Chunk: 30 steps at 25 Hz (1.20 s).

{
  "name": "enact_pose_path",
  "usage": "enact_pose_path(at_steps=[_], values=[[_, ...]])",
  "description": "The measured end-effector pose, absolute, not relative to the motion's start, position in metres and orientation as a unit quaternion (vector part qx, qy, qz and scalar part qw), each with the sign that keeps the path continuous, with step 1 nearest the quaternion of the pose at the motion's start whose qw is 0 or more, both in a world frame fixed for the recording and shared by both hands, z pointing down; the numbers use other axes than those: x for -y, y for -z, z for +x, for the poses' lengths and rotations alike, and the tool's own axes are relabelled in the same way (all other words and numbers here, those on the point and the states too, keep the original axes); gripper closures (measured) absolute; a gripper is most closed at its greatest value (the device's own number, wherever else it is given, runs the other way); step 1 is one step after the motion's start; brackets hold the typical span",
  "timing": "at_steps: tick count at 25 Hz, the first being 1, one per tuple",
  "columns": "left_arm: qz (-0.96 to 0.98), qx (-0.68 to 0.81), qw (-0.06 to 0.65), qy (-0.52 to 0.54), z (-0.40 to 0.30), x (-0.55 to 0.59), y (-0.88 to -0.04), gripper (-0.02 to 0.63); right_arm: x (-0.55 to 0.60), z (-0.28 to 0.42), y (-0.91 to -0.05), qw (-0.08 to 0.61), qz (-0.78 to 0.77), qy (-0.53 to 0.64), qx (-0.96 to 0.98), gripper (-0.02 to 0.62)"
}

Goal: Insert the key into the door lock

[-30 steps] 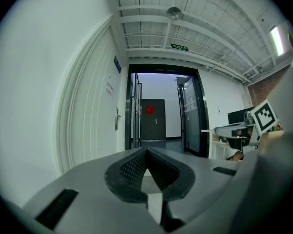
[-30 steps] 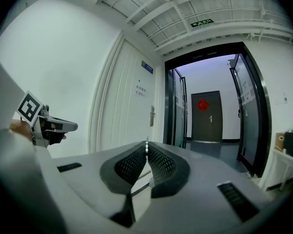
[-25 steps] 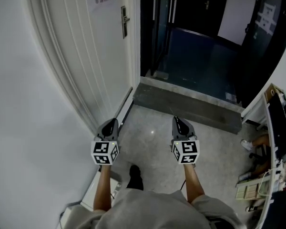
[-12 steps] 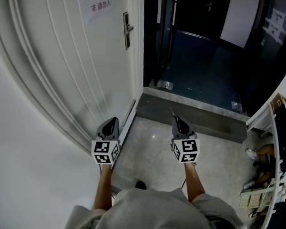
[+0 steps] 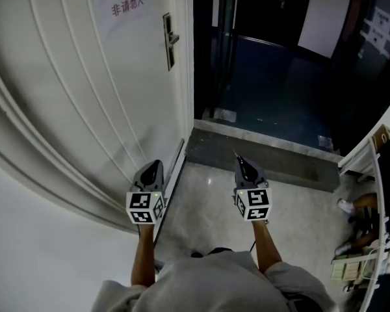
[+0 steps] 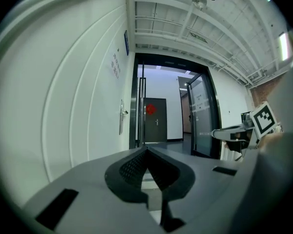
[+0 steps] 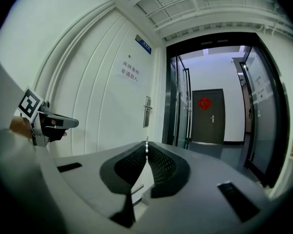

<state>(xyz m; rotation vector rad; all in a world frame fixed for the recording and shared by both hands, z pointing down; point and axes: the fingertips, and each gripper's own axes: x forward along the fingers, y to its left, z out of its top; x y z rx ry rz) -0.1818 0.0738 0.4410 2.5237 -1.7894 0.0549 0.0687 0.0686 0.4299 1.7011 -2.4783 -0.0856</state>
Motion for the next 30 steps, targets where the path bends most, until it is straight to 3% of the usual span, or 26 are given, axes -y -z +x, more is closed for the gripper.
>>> enact_pose_path(at_steps=[17,30], values=[[0.812,0.583,0.032,-0.032,-0.176,0.034,-0.46,0.589,0.042,0.073,-0.457,0.075,0.555,0.011,0.828,0.566],[0.805,0.591,0.029,-0.036,-0.134,0.25,-0.44,0.589,0.262,0.095,-0.437,0.074,0.529,0.024,0.845,0.566]])
